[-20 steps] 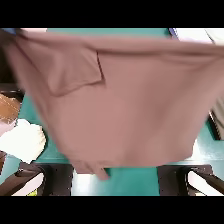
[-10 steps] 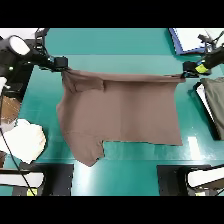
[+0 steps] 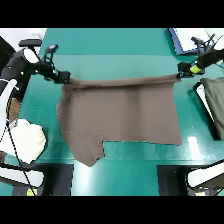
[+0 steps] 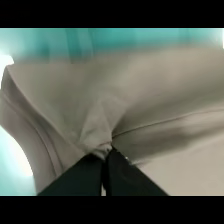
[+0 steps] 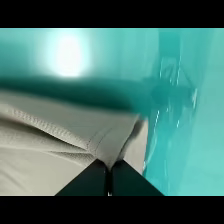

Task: Fold the shirts.

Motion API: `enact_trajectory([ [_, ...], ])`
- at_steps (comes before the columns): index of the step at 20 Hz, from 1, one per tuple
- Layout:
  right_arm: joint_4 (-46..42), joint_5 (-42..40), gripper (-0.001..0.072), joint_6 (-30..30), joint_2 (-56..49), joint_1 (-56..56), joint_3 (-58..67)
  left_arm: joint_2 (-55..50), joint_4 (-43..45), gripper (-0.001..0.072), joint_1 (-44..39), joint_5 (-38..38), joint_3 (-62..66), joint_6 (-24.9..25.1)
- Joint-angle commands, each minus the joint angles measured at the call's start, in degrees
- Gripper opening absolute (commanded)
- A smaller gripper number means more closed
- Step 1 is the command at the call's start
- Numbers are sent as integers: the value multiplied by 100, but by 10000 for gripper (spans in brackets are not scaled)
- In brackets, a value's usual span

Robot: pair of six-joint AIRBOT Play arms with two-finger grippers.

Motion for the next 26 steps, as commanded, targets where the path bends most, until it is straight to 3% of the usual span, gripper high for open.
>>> enact_trajectory([
  [1,11,-258,19,-35,308,94,-997,-17,-144,21,13,-177,-610,243],
  [4,114,-310,22,-7,365,203,-1589,-17,-166,34,13,0,-876,-31],
  [5,240,-310,102,-7,367,197,-1681,-11,-186,284,13,0,-872,-70],
  [6,511,-280,377,-7,367,197,-1698,28,-225,495,13,-26,-872,-66],
  [7,791,-243,452,-7,385,155,-1674,92,-192,497,20,-101,-872,-66],
  [10,894,74,451,-44,745,52,-1665,623,249,496,20,-769,-920,-114],
  [12,745,422,452,-76,1200,-66,-1768,1342,778,497,20,-970,-1403,-610],
  [14,789,380,452,-76,1845,-219,-2214,2221,920,497,17,-1010,-2321,-798],
  [20,800,-111,451,-76,3467,-643,-3668,4142,542,498,17,-1185,-5038,-1318],
  [26,800,-337,451,-79,4070,-778,-4240,4356,-673,498,13,-466,-6041,-1255],
])
